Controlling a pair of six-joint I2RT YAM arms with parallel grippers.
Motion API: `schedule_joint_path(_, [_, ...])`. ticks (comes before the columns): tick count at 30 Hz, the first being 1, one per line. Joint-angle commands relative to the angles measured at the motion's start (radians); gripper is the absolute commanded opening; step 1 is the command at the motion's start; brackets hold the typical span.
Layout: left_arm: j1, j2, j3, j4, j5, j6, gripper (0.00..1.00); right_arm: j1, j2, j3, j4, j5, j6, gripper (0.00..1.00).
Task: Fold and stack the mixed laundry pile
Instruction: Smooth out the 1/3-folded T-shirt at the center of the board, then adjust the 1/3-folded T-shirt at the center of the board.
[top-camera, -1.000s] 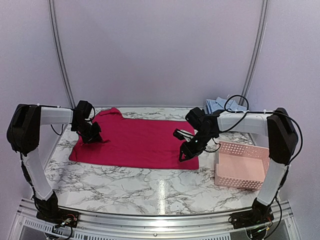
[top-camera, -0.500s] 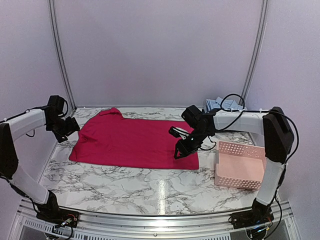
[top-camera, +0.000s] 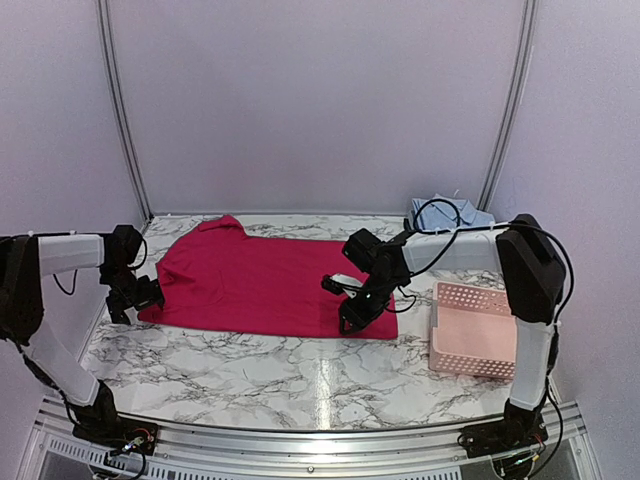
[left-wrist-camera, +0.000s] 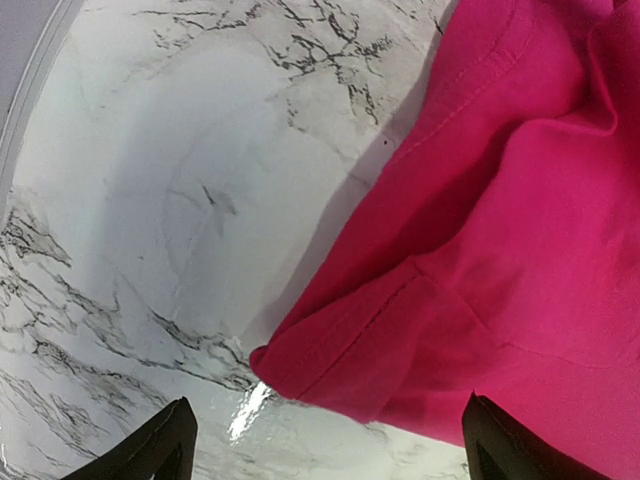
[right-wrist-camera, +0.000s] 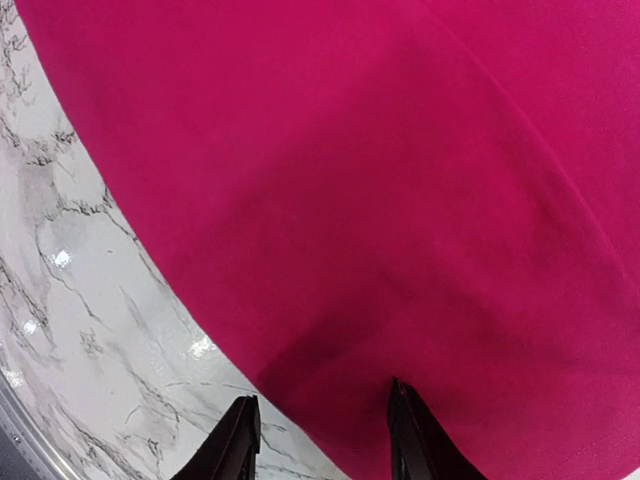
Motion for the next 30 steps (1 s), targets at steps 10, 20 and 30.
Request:
schedule_joint_path(10, [-0.035,0.139,0.124,-0.134,-0.338,0.106,0.95,0.009,0.071,-0.091,-0.033,0.136,0.0,0.21])
schedule_joint_path(20, [0.028,0.106,0.206,-0.167,-0.573,0.234,0.9,-0.008,0.043,-0.152,-0.041,0.128,0.032,0.0])
schedule_joint_path(30, [-0.027,0.003,0.154,-0.108,0.038,0.322,0.86,-0.011,0.025,-0.006,-0.066,0.006,0.032,0.0])
